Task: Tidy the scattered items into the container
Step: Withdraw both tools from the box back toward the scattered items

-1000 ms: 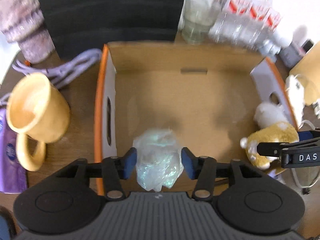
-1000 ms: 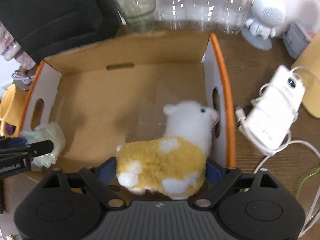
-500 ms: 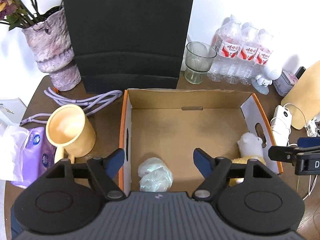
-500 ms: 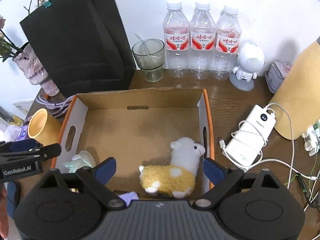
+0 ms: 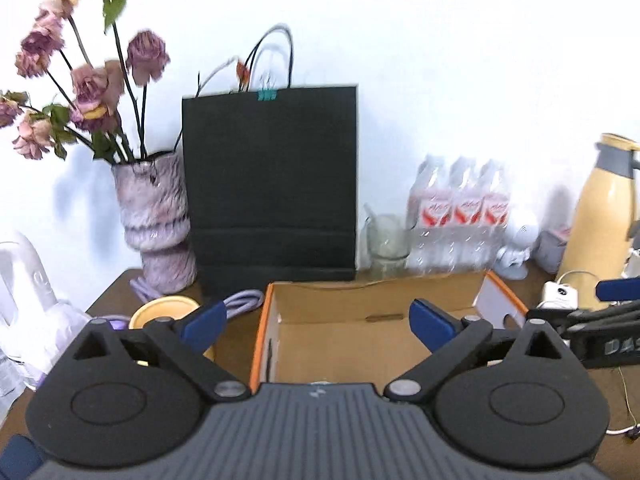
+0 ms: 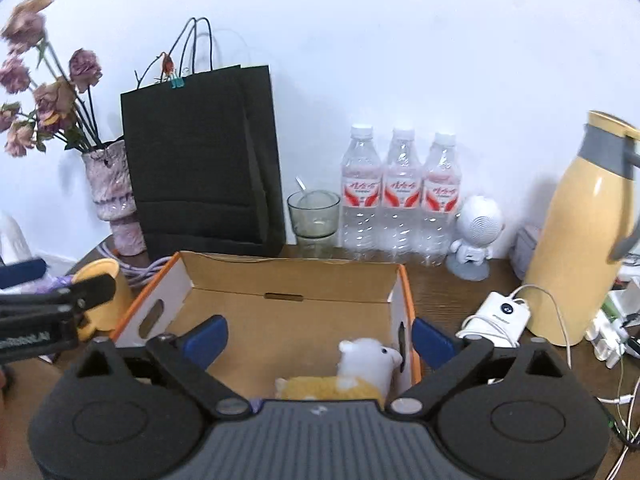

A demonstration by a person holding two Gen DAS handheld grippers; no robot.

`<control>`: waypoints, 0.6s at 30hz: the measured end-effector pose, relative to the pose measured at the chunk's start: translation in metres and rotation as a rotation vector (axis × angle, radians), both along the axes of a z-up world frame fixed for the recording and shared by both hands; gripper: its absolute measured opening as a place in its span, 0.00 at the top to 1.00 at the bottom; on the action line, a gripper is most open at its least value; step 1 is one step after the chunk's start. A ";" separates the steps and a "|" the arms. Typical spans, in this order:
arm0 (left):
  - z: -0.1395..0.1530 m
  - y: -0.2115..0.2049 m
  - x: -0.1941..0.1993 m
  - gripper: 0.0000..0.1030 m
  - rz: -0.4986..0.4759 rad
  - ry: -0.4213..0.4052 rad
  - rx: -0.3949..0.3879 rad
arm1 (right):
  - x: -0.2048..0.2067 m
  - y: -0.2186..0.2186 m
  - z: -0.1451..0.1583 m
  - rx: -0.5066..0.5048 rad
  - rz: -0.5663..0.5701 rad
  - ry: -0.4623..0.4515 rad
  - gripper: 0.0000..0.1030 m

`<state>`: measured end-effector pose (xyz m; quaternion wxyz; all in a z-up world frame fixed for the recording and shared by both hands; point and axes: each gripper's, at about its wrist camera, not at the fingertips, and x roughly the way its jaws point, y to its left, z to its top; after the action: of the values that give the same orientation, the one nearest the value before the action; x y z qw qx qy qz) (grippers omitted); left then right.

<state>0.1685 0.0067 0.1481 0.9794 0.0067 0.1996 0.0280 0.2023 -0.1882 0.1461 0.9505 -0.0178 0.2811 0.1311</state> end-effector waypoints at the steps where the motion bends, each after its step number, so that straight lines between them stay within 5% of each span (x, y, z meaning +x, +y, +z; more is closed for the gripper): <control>1: -0.005 -0.001 -0.004 0.03 -0.008 -0.015 -0.016 | -0.004 0.000 -0.006 0.006 -0.011 -0.011 0.04; 9: -0.024 -0.006 -0.037 0.00 -0.030 -0.098 -0.022 | -0.040 -0.003 -0.021 0.024 -0.040 -0.102 0.04; 18: -0.073 0.007 -0.180 0.00 -0.033 -0.074 -0.072 | -0.198 -0.030 -0.056 0.033 0.021 -0.202 0.00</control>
<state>-0.0117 0.0134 0.0746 0.9861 -0.0261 0.1640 0.0049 0.0044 -0.2182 0.0904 0.9727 -0.0184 0.1815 0.1434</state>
